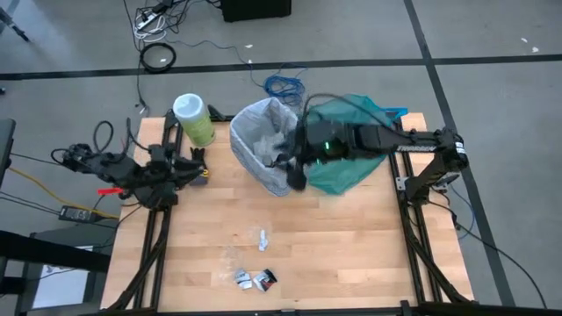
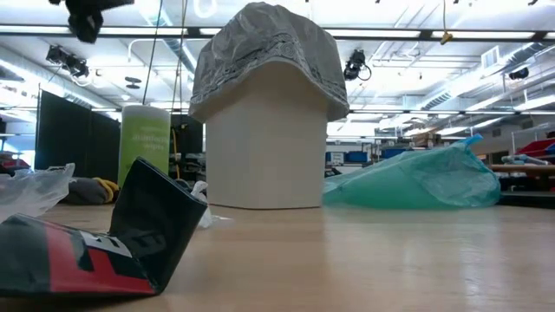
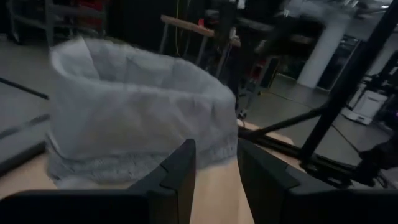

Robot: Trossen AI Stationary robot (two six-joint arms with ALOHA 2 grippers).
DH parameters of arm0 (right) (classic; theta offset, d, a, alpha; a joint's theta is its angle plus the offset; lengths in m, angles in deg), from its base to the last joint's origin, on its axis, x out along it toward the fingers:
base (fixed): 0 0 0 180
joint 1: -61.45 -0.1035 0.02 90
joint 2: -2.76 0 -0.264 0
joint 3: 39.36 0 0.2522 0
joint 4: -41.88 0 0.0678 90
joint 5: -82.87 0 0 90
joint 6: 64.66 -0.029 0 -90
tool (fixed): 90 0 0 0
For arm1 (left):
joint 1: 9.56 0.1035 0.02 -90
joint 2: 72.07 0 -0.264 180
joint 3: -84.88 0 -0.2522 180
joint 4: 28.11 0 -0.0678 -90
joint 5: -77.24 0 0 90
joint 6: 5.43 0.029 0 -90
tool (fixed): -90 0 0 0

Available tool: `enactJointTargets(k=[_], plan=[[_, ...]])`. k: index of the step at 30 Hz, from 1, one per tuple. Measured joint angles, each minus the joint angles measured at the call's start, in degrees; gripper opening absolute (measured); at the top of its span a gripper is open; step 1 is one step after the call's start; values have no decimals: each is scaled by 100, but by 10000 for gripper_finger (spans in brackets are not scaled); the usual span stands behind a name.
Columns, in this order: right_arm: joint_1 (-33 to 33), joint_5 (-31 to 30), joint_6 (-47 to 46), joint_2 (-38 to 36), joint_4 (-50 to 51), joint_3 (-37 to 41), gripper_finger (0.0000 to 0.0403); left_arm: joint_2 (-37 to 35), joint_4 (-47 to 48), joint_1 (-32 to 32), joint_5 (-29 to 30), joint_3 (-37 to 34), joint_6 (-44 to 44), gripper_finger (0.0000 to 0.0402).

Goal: Place trash/remove bag and relplace
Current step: Put the white paper into the trash bin

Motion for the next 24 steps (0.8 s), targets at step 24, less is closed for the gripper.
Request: enactJointTargets(k=[24], plan=[[-1781, -940, -2287, 1271, -3312, 2861, 247, -8, -126, 0, -168, -364, -223, 126]])
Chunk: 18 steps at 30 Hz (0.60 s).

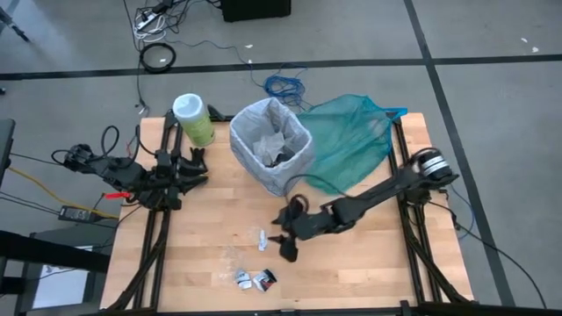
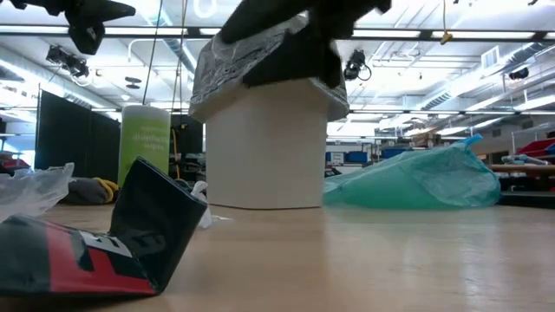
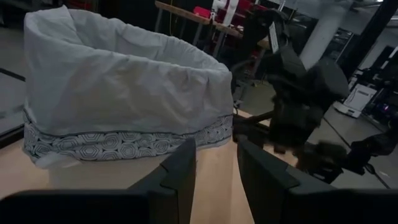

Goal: Place trash/remove bag and relplace
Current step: Put the white paper into the trash bin

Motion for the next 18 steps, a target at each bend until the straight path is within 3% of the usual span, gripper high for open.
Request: enactJointTargets(k=[9, 18], plan=[[263, -197, -90, 1001, -17, -546, 248, 0, 134, 0, 1, 4, -101, 126], [259, 256, -713, 1642, -396, -568, 248, 0, 379, 0, 0, 4, -143, 126]])
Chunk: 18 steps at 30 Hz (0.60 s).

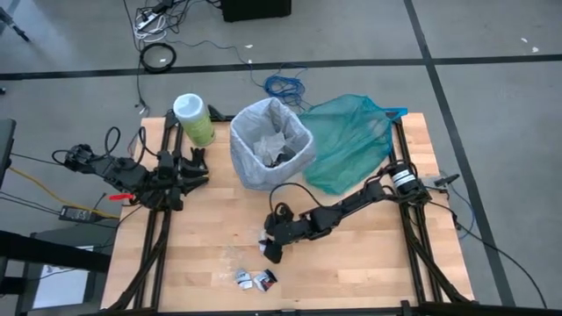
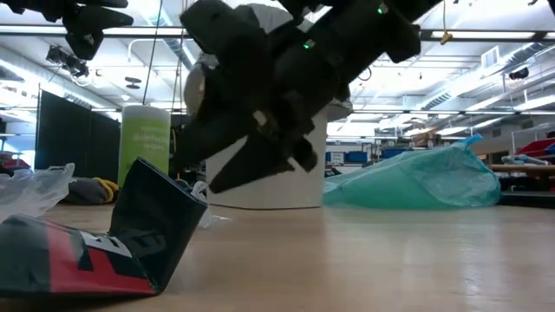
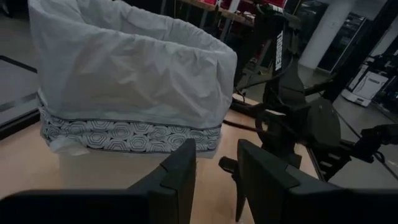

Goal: Place trash/remove bag and relplace
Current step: Put the white paper into the trash bin

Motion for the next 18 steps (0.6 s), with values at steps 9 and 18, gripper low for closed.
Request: enactJointTargets(k=[9, 18], plan=[[-38, -90, -328, 184, 440, -2, 110, 2, 198, 0, 0, 0, -45, 126], [-77, -169, -682, -315, 598, 2, 2, 2, 405, 0, 4, 0, -122, 126]])
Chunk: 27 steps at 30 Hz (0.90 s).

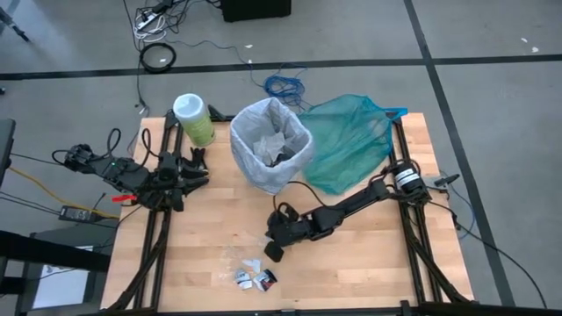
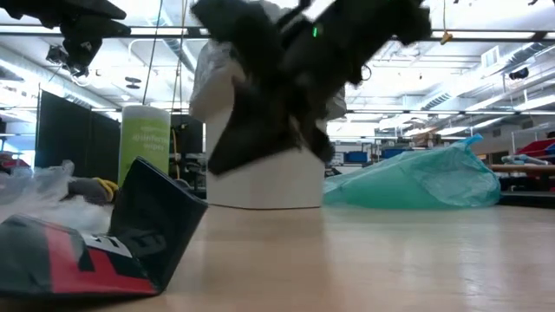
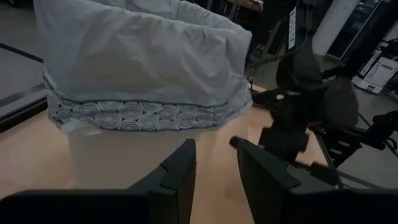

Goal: Place trash/remove bag and relplace
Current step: Put the white paper into the trash bin

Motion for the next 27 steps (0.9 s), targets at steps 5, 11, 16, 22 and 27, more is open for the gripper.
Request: enactJointTargets(k=[5, 11, 16, 22, 27], plan=[[-70, 14, 302, -506, -42, 0, 2, 0, 3, 0, 0, 0, -18, 126], [-221, 917, 1497, -572, -600, -5, 61, 0, 24, 0, 20, 0, -20, 126], [-241, 1280, 1583, -430, -553, -3, 156, 2, 105, 0, 22, 0, -27, 126], [-232, 998, 1665, -431, -601, -3, 255, 4, 205, 0, 82, 0, -33, 126], [-306, 987, 2013, -431, -678, -2, 261, 4, 201, 0, 81, 0, -120, 126]])
